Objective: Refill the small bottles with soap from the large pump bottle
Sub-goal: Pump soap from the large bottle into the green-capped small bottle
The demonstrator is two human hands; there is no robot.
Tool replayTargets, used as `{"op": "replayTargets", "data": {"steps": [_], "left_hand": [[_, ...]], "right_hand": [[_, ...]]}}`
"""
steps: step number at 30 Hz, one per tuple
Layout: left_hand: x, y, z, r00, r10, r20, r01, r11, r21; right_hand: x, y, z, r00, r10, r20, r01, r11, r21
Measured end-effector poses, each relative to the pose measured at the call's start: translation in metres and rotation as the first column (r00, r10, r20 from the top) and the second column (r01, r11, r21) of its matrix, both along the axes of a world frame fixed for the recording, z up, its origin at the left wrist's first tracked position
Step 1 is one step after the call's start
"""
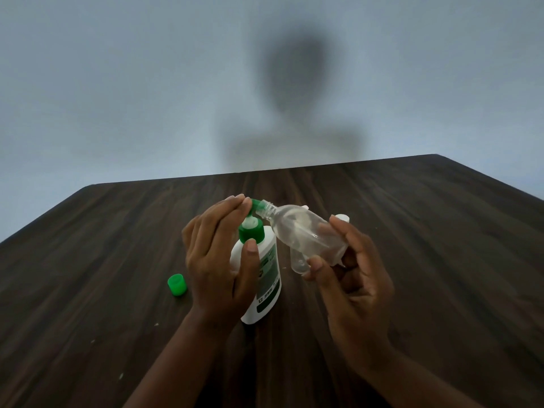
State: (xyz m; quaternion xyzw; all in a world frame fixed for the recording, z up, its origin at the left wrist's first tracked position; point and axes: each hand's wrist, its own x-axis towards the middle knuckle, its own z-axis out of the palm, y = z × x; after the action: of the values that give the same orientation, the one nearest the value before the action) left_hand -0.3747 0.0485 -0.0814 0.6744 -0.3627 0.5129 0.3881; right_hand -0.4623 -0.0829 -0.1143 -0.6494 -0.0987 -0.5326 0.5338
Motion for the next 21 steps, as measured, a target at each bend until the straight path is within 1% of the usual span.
{"op": "replayTargets", "data": {"steps": [3, 6, 13, 15, 18, 21], "left_hand": [[0.0025, 0.0003, -0.0014, 1.000, 0.021, 0.020, -0.022, 0.999, 0.028], [0.0030, 0.0005, -0.0022, 0.999, 0.022, 0.025, -0.023, 0.999, 0.038], [0.0024, -0.0019, -0.0007, 1.000, 0.011, 0.016, -0.011, 1.000, -0.019], [0.0012, -0.0021, -0.0012, 1.000, 0.009, 0.022, -0.008, 1.000, -0.027], [0.0012, -0.0016, -0.0009, 0.999, 0.017, 0.033, -0.016, 0.999, -0.034], [0.0030, -0.0005, 0.0005, 0.998, 0.035, 0.045, -0.035, 0.999, 0.004]], "right_hand": [[-0.0001, 0.0010, 0.0016, 1.000, -0.010, 0.019, 0.010, 1.000, 0.000], [0.0002, 0.0016, 0.0019, 1.000, -0.011, 0.001, 0.011, 1.000, 0.006], [-0.0006, 0.0026, 0.0018, 1.000, 0.015, 0.021, -0.016, 1.000, 0.010], [-0.0009, 0.0021, 0.0010, 1.000, 0.006, 0.027, -0.006, 1.000, 0.014], [0.0001, 0.0024, 0.0005, 1.000, -0.026, -0.004, 0.026, 1.000, -0.014], [0.0013, 0.0033, 0.0016, 0.999, -0.053, -0.010, 0.053, 0.998, -0.038]]}}
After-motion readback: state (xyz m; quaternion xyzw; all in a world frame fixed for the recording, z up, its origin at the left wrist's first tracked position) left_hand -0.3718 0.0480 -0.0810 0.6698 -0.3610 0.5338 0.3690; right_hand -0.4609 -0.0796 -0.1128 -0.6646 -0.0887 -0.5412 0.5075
